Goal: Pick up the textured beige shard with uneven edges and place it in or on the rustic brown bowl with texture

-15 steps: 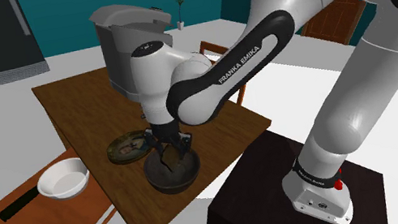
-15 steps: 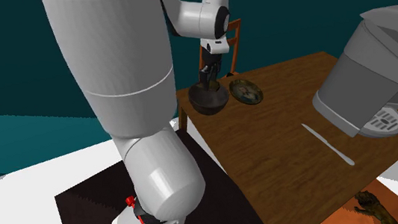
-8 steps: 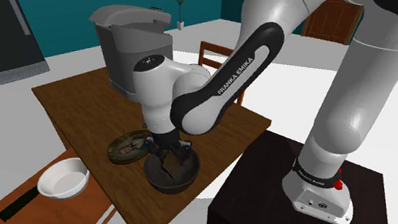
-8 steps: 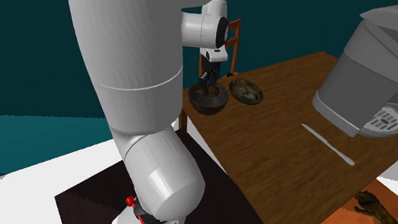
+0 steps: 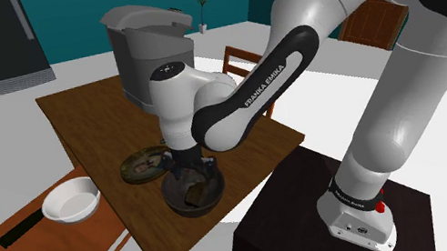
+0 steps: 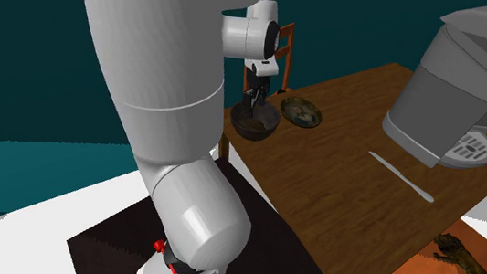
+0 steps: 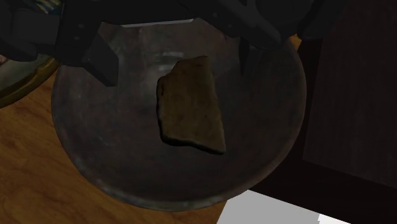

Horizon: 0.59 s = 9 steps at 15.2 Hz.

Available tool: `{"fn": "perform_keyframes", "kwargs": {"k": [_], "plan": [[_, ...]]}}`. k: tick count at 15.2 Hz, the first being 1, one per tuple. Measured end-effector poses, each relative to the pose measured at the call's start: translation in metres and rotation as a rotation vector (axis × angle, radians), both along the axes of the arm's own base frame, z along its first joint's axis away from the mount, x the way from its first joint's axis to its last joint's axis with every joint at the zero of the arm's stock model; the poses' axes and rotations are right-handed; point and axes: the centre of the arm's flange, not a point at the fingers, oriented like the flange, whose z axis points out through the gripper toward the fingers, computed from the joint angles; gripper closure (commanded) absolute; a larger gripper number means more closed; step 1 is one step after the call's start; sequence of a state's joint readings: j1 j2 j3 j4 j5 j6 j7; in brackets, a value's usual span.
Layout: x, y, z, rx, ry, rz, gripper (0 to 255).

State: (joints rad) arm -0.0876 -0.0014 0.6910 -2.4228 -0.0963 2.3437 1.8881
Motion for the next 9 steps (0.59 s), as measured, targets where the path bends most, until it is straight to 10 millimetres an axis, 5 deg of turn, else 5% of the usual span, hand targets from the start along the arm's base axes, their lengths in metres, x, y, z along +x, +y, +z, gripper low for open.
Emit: {"fn": "perform_keyframes", "kwargs": {"k": [3,9], "plan": [[0.000,0.000,0.000,0.000,0.000,0.000,0],[0.002,0.004,0.047,0.000,-0.001,0.000,0]]}}
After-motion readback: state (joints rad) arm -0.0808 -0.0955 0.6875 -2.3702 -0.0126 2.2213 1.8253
